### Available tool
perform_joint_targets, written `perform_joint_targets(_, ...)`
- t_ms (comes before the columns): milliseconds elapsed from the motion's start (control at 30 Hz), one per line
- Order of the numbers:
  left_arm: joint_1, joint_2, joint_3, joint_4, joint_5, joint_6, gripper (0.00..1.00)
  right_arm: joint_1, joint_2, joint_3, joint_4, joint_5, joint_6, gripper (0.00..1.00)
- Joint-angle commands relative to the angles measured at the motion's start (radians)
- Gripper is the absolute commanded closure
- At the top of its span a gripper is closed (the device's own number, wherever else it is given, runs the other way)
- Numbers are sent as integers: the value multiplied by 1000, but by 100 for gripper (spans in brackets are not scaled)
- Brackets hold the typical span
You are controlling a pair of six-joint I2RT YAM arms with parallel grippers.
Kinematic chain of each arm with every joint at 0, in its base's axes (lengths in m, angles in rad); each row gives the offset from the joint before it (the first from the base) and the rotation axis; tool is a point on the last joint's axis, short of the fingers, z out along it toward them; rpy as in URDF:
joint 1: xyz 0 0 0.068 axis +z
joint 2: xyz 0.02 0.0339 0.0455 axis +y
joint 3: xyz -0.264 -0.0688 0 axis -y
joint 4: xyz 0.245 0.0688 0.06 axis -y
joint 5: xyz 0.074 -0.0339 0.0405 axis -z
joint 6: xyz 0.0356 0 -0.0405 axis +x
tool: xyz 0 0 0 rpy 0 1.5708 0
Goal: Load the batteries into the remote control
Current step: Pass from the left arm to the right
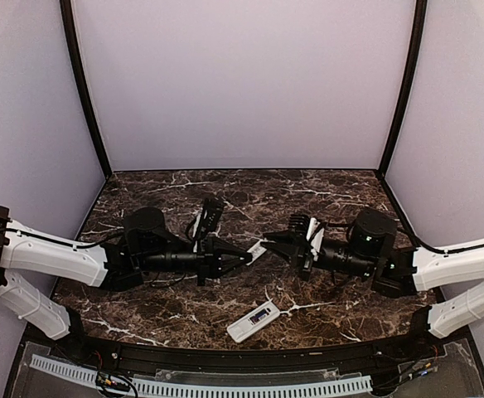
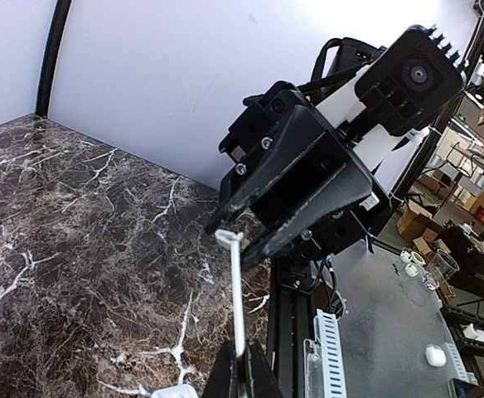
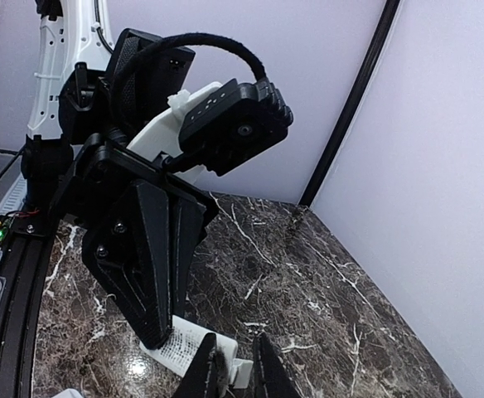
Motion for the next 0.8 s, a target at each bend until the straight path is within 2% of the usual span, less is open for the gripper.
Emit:
perform_joint_targets(0,-5,-2,-18,26,13,18,100,-2,18,30,-28,-24,0,88)
perform_joint_targets(233,-5,-17,-29,38,6,21,100,-3,11,26,-72,-29,20,87)
perform_joint_targets(500,-5,-30,-51,72,11,37,100,-12,1,7,-95,-23,52,81)
perform_joint_targets(767,-5,-30,-55,83,17,45,100,-12,33,34,-108,-43,49,80)
